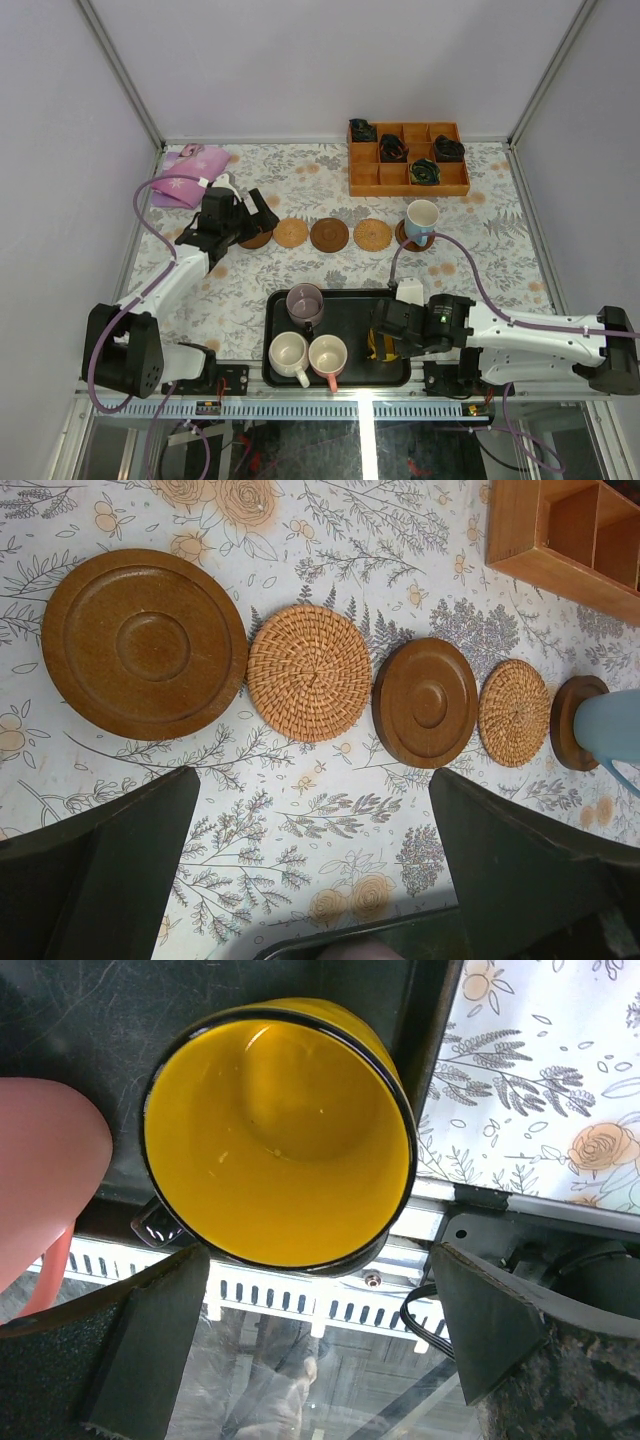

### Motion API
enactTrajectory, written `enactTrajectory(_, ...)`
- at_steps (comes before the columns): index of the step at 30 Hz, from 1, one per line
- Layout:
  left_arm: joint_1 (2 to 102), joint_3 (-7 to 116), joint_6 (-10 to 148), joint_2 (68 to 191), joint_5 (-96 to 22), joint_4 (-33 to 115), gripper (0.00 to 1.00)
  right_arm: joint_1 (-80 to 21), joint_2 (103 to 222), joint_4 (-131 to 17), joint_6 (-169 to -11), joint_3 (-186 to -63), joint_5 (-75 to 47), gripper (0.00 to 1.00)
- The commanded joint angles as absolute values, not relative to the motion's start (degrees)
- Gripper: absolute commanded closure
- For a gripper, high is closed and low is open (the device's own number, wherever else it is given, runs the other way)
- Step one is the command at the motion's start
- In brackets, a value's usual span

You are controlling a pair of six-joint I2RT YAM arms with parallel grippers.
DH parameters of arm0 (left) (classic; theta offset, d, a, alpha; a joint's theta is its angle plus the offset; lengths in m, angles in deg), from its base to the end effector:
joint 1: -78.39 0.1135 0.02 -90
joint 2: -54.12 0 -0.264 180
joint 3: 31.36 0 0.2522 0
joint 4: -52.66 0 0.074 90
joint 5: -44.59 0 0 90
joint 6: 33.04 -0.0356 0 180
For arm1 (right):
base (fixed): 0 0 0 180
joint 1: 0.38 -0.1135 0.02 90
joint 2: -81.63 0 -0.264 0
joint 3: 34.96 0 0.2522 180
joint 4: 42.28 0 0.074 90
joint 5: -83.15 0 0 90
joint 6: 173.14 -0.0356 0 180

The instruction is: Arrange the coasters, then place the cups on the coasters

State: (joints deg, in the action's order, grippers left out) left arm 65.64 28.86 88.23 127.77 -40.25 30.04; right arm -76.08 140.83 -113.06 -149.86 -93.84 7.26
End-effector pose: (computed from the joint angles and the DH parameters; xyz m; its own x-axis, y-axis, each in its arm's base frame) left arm 0.2719 -0.0648 0.2438 -0.6415 -0.3849 -0.6636 -0.0494 0.8840 -0.4649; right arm 0.0509 0.1647 0.2362 -0.9377 -0.0720 -0.3399 -0.1491 0.9670 0.2064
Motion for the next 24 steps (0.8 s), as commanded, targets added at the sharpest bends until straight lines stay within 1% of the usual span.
enactTrajectory(1,65.56,28.10,87.72,126.75,-40.06,31.78,0.00,-76.32,139.30,-118.01,-154.17,-93.69,9.89,0.00)
enactTrajectory(4,65.49,28.03,87.81,126.88,-39.82,32.16,0.00,-76.32,138.03,-119.35,-155.46,-93.78,9.37,0.04)
enactTrajectory(6,65.54,28.02,87.81,127.13,-39.79,32.34,0.00,-76.33,137.35,-120.31,-156.26,-93.72,9.73,0.10)
enactTrajectory(12,65.56,28.24,87.90,127.74,-39.87,32.53,0.00,-76.30,138.78,-120.96,-157.62,-94.72,12.97,0.35)
enactTrajectory(14,65.56,28.41,87.74,127.91,-39.95,32.44,0.00,-76.32,140.49,-120.84,-157.51,-94.93,13.61,0.41)
enactTrajectory(15,65.56,28.38,87.74,127.94,-39.99,32.44,0.00,-76.32,141.45,-120.89,-157.35,-95.07,13.89,0.43)
enactTrajectory(19,65.56,28.49,87.63,128.04,-40.16,32.37,0.00,-76.24,145.21,-121.21,-157.77,-95.75,15.99,0.45)
enactTrajectory(24,65.58,28.27,87.71,128.36,-40.43,32.57,0.00,-74.26,146.28,-120.04,-157.87,-95.83,19.64,0.50)
